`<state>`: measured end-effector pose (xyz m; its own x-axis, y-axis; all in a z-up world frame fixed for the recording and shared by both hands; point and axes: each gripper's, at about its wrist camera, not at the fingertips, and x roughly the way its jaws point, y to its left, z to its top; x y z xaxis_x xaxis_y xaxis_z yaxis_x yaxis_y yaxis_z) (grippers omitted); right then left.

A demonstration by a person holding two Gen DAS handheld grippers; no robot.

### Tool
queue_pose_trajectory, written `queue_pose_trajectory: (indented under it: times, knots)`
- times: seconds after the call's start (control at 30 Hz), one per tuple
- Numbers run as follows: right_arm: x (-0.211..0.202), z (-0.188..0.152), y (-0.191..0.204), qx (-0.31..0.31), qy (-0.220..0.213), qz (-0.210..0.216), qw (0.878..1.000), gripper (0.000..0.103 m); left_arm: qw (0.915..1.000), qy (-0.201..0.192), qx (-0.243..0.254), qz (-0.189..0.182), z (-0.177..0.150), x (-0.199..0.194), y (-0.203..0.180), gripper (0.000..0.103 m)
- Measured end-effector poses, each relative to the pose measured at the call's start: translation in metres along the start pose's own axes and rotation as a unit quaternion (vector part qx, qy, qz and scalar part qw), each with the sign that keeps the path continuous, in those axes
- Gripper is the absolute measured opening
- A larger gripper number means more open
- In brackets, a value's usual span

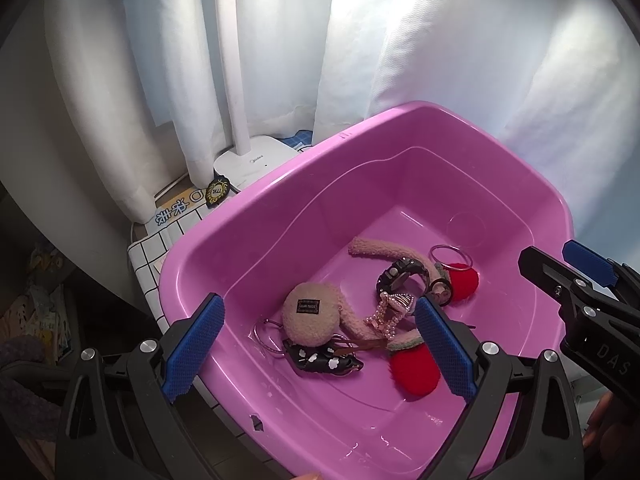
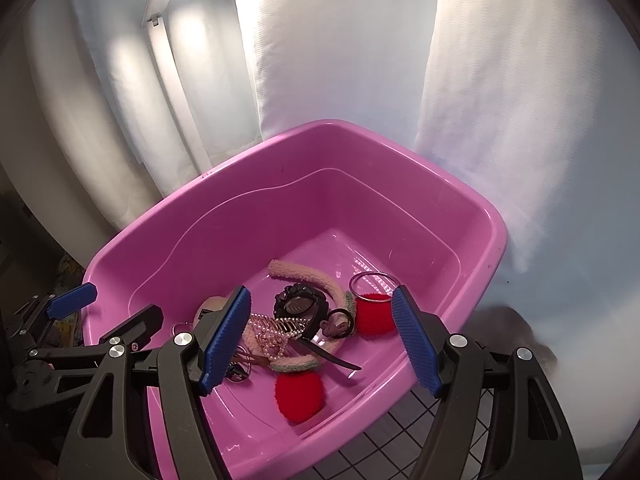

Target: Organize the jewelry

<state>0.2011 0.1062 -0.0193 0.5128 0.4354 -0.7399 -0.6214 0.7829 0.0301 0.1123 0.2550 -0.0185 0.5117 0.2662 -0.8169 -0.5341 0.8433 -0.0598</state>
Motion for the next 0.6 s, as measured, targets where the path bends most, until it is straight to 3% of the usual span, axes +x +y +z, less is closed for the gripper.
queue_pose_trajectory:
  times: [0.6]
  knots:
    - [-0.0011,-0.0003,0.0005,0.001,-0.002,-0.001,1.0,0.07,0.9999,0.007,0.0,0.007,-0.0005,0.0031,0.0033,0.096]
